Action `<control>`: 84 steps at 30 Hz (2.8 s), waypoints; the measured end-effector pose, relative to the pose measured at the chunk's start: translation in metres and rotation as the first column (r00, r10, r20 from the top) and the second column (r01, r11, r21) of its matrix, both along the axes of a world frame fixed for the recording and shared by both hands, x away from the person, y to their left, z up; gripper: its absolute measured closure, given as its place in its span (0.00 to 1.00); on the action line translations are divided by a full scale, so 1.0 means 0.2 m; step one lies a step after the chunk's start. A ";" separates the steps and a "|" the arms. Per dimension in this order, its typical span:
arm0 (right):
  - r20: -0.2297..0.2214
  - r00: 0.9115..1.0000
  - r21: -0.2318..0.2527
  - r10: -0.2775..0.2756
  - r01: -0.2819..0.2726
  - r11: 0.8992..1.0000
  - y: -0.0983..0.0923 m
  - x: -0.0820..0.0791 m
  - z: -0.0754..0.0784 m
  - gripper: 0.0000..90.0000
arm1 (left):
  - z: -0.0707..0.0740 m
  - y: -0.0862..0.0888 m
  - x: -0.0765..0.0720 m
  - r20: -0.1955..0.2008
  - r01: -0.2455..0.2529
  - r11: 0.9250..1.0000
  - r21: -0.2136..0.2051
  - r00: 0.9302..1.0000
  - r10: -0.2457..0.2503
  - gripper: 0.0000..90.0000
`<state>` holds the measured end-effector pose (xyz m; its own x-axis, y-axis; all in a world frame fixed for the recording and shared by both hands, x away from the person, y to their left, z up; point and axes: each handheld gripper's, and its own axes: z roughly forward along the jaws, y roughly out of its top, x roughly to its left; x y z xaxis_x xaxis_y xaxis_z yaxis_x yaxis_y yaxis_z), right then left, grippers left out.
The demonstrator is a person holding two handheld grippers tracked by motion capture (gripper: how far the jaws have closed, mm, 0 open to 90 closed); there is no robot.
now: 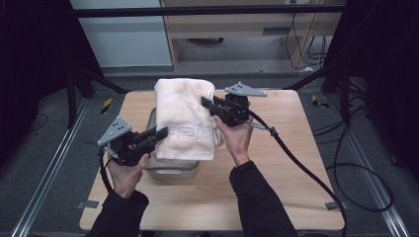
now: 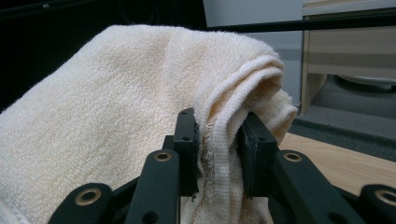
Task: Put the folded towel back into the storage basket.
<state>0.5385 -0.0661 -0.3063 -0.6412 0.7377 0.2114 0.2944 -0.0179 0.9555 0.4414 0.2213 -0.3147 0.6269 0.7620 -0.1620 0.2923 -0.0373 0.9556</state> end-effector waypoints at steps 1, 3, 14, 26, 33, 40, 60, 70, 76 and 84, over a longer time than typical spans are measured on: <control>0.001 1.000 -0.002 0.002 -0.002 1.000 0.01 0.01 0.00 0.79 | 0.00 0.01 0.00 -0.001 -0.002 1.000 -0.001 1.000 0.002 0.85; -0.007 1.000 -0.004 0.005 -0.005 1.000 0.02 0.02 -0.01 0.79 | -0.01 0.02 0.01 -0.003 -0.004 1.000 -0.004 1.000 0.004 0.85; -0.028 1.000 -0.028 0.012 -0.013 1.000 0.10 0.06 -0.05 0.79 | -0.06 0.09 0.04 -0.026 -0.025 1.000 -0.015 0.999 0.025 0.86; -0.064 0.998 -0.052 0.011 -0.014 0.999 0.17 0.13 -0.15 0.79 | -0.14 0.14 0.09 -0.065 -0.044 0.999 -0.001 0.997 0.044 0.86; -0.084 0.996 -0.065 0.006 -0.011 0.998 0.21 0.16 -0.21 0.79 | -0.19 0.16 0.12 -0.089 -0.054 0.999 0.010 0.995 0.054 0.86; -0.112 0.994 -0.081 0.004 -0.013 0.997 0.26 0.19 -0.28 0.79 | -0.26 0.19 0.15 -0.120 -0.072 0.997 0.035 0.990 0.076 0.86; -0.184 0.983 -0.100 0.006 -0.025 0.995 0.37 0.27 -0.47 0.79 | -0.39 0.27 0.22 -0.188 -0.111 0.990 0.090 0.974 0.126 0.86; -0.193 0.981 -0.161 -0.008 -0.023 0.987 0.41 0.28 -0.55 0.78 | -0.47 0.27 0.25 -0.223 -0.123 0.984 0.131 0.963 0.150 0.86; -0.203 0.979 -0.189 -0.016 -0.023 0.982 0.41 0.28 -0.59 0.78 | -0.51 0.26 0.27 -0.239 -0.126 0.980 0.152 0.958 0.160 0.86; -0.218 0.976 -0.211 -0.023 -0.024 0.977 0.40 0.29 -0.62 0.77 | -0.55 0.24 0.29 -0.252 -0.137 0.973 0.185 0.951 0.182 0.86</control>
<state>0.5971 0.0145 -0.4293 -0.5972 0.7804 0.1854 0.4956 0.1774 0.8502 0.5002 0.2683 -0.4249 0.4462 0.8785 -0.1705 0.5493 -0.1185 0.8272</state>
